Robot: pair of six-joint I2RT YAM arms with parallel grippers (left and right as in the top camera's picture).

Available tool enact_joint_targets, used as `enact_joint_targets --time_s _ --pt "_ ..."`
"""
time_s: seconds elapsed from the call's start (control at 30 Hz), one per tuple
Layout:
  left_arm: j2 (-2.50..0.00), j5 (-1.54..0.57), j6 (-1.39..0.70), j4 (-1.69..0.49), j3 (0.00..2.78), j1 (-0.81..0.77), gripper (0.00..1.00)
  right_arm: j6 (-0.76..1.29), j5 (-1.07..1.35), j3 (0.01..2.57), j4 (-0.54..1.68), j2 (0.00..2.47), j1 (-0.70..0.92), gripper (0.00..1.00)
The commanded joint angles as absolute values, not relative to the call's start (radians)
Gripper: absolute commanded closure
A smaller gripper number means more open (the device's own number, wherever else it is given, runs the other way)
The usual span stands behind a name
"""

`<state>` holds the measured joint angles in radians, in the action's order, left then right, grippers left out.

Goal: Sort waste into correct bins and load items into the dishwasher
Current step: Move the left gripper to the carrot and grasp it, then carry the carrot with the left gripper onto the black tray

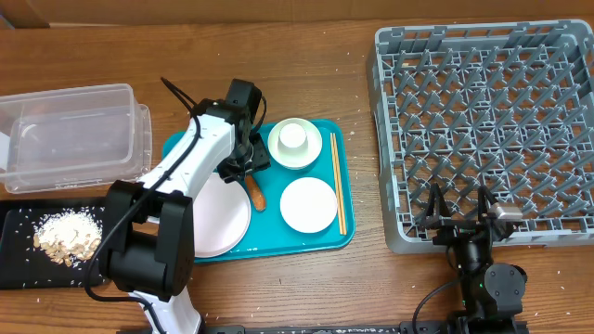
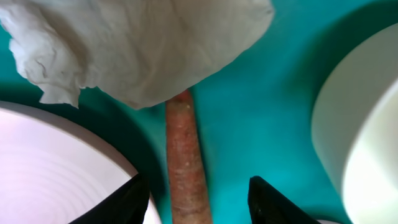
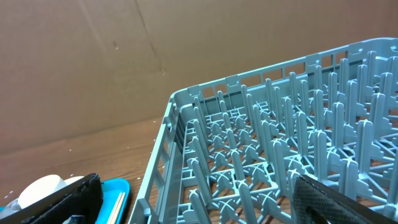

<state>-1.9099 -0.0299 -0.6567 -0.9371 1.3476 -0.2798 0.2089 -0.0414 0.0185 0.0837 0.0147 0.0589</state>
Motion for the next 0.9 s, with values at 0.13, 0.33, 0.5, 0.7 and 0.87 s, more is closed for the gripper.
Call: enact_joint_targets --time_s 0.13,0.33,0.5,0.7,0.87 --pt "-1.91 -0.027 -0.688 -0.899 1.329 -0.282 0.47 0.205 -0.05 0.008 0.081 0.003 0.057 0.0" --pt "-1.912 -0.031 -0.718 -0.884 1.328 -0.282 0.48 0.205 -0.05 0.008 0.081 0.003 0.057 0.0" --pt "-1.943 -0.044 -0.723 -0.879 1.328 -0.282 0.48 0.205 -0.05 0.008 0.081 0.003 0.057 0.0" --pt "-2.012 -0.059 -0.719 -0.862 1.328 -0.282 0.51 0.205 -0.05 0.008 0.081 0.003 0.057 0.0" --pt "-2.024 -0.065 -0.718 -0.84 1.329 -0.282 0.53 0.205 -0.05 0.008 0.081 0.003 0.057 0.0"
